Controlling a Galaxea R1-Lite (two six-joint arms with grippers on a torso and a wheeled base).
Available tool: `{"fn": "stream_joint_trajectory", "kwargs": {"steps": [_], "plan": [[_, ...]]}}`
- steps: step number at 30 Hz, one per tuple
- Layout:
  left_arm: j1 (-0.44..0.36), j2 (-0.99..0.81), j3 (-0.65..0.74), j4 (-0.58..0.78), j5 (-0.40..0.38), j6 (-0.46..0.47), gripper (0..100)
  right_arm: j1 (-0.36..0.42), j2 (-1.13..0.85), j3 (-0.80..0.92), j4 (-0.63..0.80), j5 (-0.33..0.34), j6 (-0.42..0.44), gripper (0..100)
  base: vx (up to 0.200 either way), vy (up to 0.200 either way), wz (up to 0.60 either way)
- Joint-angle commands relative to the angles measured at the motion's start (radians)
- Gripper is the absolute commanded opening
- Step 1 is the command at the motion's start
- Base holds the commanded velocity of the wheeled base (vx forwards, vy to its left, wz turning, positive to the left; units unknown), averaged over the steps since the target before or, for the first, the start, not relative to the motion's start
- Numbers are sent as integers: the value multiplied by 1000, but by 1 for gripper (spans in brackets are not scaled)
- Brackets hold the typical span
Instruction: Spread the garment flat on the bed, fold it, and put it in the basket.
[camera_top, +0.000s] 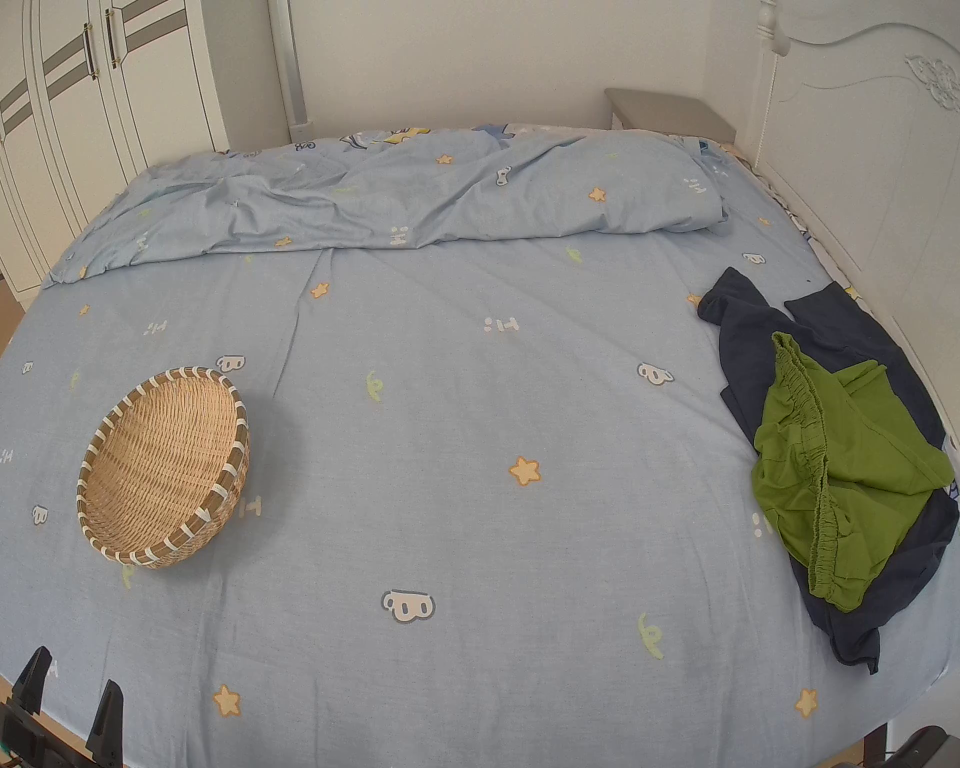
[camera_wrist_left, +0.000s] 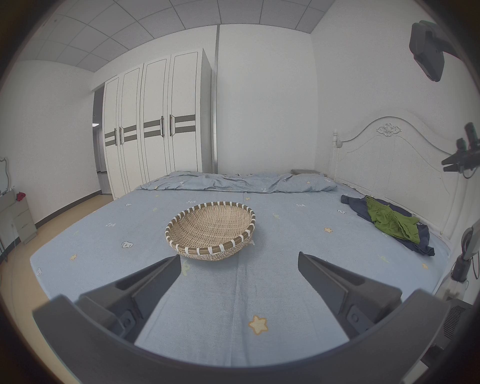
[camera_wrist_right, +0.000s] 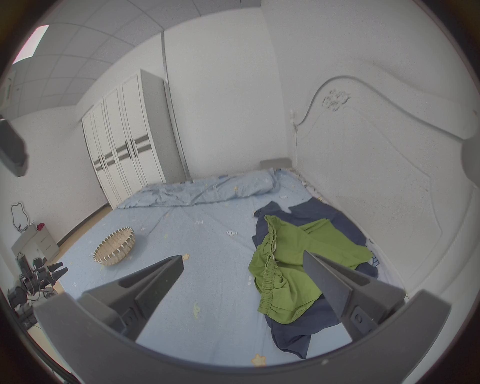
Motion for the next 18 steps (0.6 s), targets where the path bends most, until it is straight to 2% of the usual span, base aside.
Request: {"fn": "stream_joint_trajectory", "kwargs": {"steps": [1,3,9,12,18], "plan": [[0,-16,18,0,0,0,100,14,554,-91,-86,1,7,100,0,0,0],[0,-16,18,-1,0,0,100,-27,686,-134,-114,30,2,100,0,0,0],[0,-16,18,0,0,0,100,-75,946,-235,-184,119,18,100,0,0,0],[0,-16,18,0,0,0,100,-104,1015,-246,-215,134,22,100,0,0,0],[0,-16,18,0,0,0,100,-135,1012,-241,-224,169,33,100,0,0,0]]}}
